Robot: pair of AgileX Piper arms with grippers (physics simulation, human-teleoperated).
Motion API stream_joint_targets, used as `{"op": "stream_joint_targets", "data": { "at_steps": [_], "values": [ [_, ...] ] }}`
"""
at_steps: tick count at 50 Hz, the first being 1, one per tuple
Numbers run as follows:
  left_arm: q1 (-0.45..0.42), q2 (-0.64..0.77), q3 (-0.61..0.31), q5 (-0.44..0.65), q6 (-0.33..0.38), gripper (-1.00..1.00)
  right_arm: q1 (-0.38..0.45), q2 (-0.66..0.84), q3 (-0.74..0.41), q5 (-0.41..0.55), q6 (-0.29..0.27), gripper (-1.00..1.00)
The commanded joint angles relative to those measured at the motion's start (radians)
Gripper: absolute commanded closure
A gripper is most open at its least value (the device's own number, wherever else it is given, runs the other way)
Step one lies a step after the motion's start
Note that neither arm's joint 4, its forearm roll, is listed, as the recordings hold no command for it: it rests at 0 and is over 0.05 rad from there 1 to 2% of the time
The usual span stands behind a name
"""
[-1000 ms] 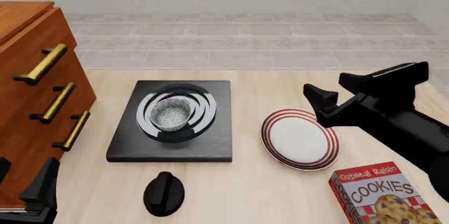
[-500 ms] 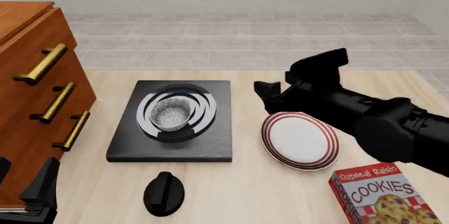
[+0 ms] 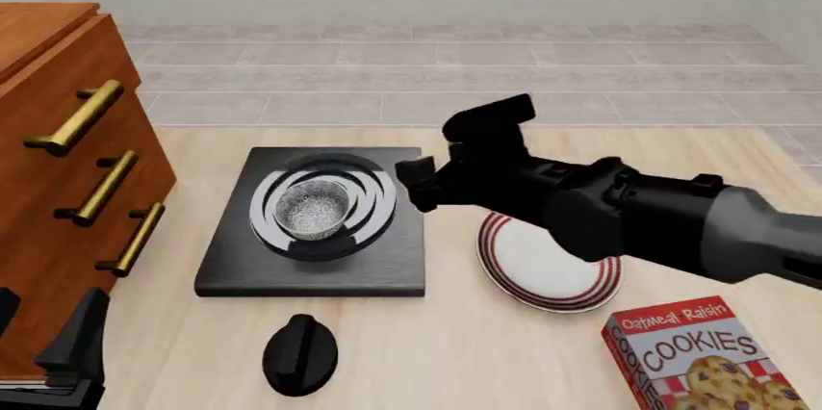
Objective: Pick the akita bowl on the stove and place it on the plate.
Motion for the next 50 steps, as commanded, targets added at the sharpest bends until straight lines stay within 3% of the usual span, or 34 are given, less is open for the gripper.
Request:
{"op": "stream_joint_targets", "data": {
  "at_steps": [1,3,15,50],
  "values": [
    [0.0,0.0,0.0,0.0,0.0,-1.0,0.062,0.107,-0.104,0.038,0.066,-1.0],
    [0.0,0.0,0.0,0.0,0.0,-1.0,0.07,0.137,-0.129,0.055,0.057,-1.0],
    [0.0,0.0,0.0,0.0,0.0,-1.0,0.102,0.232,-0.244,0.12,0.131,-1.0],
    [0.0,0.0,0.0,0.0,0.0,-1.0,0.101,0.404,-0.403,0.177,0.16,-1.0]
  ]
}}
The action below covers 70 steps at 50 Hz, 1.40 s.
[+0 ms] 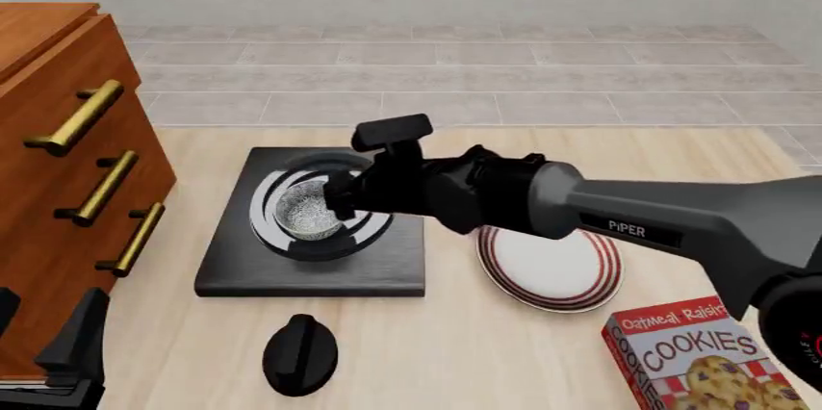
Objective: Pick the akita bowl on the stove and place it on the plate.
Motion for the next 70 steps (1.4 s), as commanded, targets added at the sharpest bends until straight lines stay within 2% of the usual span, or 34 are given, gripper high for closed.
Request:
{"op": "stream_joint_targets", "data": {
  "at_steps": [1,33,41,42,43,45,50,63,67,69,70],
  "values": [
    [0.0,0.0,0.0,0.0,0.0,-1.0,-0.011,0.05,-0.049,0.012,0.004,-1.0],
    [0.0,0.0,0.0,0.0,0.0,-1.0,-0.012,0.202,-0.134,0.024,0.013,-1.0],
    [0.0,0.0,0.0,0.0,0.0,-1.0,-0.013,0.228,-0.181,0.052,0.004,-1.0],
    [0.0,0.0,0.0,0.0,0.0,-1.0,0.007,0.228,-0.171,0.039,0.047,-1.0],
    [0.0,0.0,0.0,0.0,0.0,-1.0,0.007,0.228,-0.171,0.038,0.047,-1.0],
    [0.0,0.0,0.0,0.0,0.0,-1.0,-0.004,0.248,-0.189,0.05,0.008,-1.0],
    [0.0,0.0,0.0,0.0,0.0,-1.0,0.003,0.262,-0.188,0.043,0.017,-1.0],
    [0.0,0.0,0.0,0.0,0.0,-1.0,-0.008,0.287,-0.206,0.05,-0.014,-1.0],
    [0.0,0.0,0.0,0.0,0.0,-1.0,-0.014,0.284,-0.214,0.058,-0.043,-1.0],
    [0.0,0.0,0.0,0.0,0.0,-1.0,-0.013,0.284,-0.222,0.068,-0.078,-1.0],
    [0.0,0.0,0.0,0.0,0.0,-1.0,-0.013,0.283,-0.22,0.065,-0.071,-1.0]
  ]
}}
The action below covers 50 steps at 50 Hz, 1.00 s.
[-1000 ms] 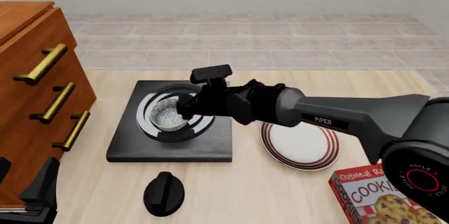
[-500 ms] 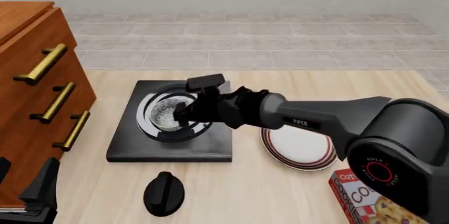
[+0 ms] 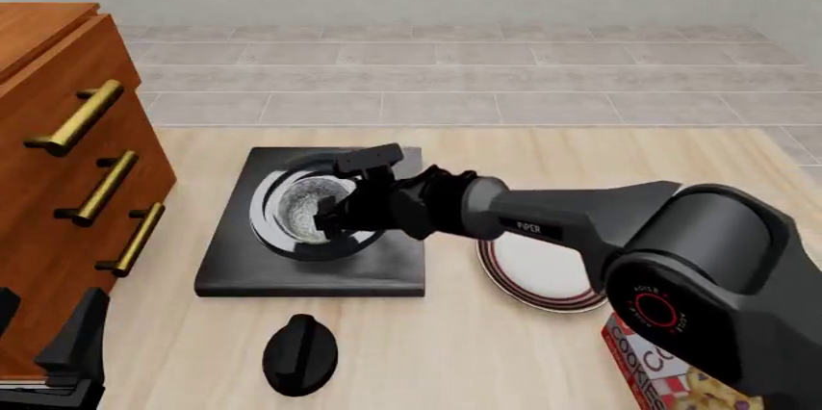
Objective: Pick the akita bowl on the stove and place it on the plate.
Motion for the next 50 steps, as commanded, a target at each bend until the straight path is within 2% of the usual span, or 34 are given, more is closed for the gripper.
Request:
{"op": "stream_joint_targets", "data": {
  "at_steps": [1,2,3,12,14,18,30,42,50],
  "values": [
    [0.0,0.0,0.0,0.0,0.0,-1.0,-0.005,0.011,-0.015,0.015,-0.049,-1.0],
    [0.0,0.0,0.0,0.0,0.0,-1.0,-0.003,0.007,-0.011,0.011,-0.049,-1.0],
    [0.0,0.0,0.0,0.0,0.0,-1.0,0.003,-0.003,-0.004,0.005,-0.071,1.0],
    [0.0,0.0,0.0,0.0,0.0,-1.0,-0.011,-0.077,0.037,-0.001,-0.111,1.0],
    [0.0,0.0,0.0,0.0,0.0,-1.0,-0.023,-0.084,0.027,0.009,-0.135,1.0],
    [0.0,0.0,0.0,0.0,0.0,-1.0,-0.031,-0.102,0.028,0.013,-0.138,1.0],
    [0.0,0.0,0.0,0.0,0.0,-1.0,-0.063,-0.272,0.161,-0.037,-0.163,1.0],
    [0.0,0.0,0.0,0.0,0.0,-1.0,-0.143,-0.386,0.274,-0.08,-0.14,1.0],
    [0.0,0.0,0.0,0.0,0.0,-1.0,-0.214,-0.485,0.394,-0.12,-0.111,1.0]
  ]
}}
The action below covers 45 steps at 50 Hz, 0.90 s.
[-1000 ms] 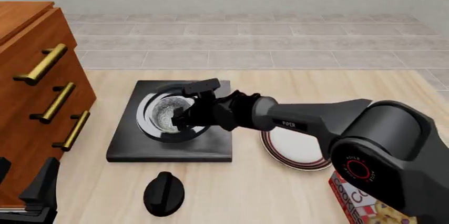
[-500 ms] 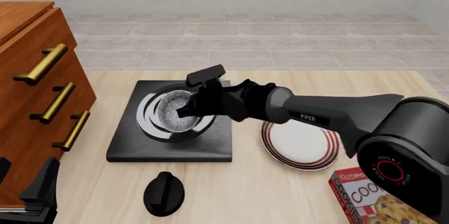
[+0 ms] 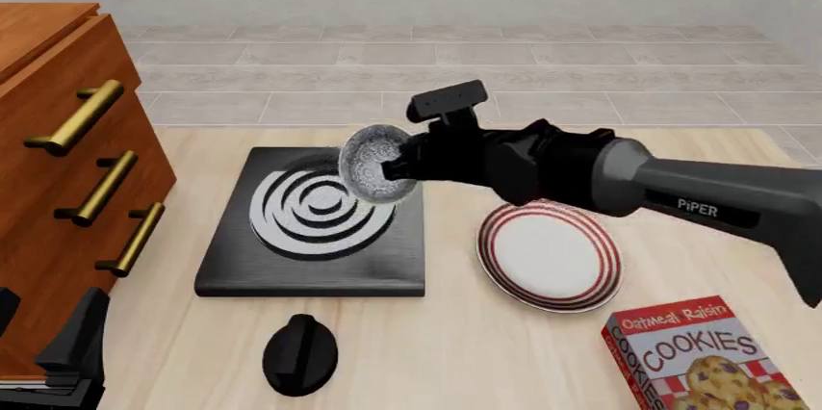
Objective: Pick the akita bowl on the stove and place it on the plate.
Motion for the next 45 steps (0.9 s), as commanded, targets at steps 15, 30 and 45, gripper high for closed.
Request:
{"op": "stream_joint_targets", "data": {
  "at_steps": [15,30,45],
  "values": [
    [0.0,0.0,0.0,0.0,0.0,-1.0,-0.192,-0.181,0.251,-0.095,0.024,1.0],
    [0.0,0.0,0.0,0.0,0.0,-1.0,-0.317,-0.179,0.374,-0.195,-0.031,1.0],
    [0.0,0.0,0.0,0.0,0.0,-1.0,-0.354,-0.163,0.424,-0.24,-0.012,1.0]
  ]
}}
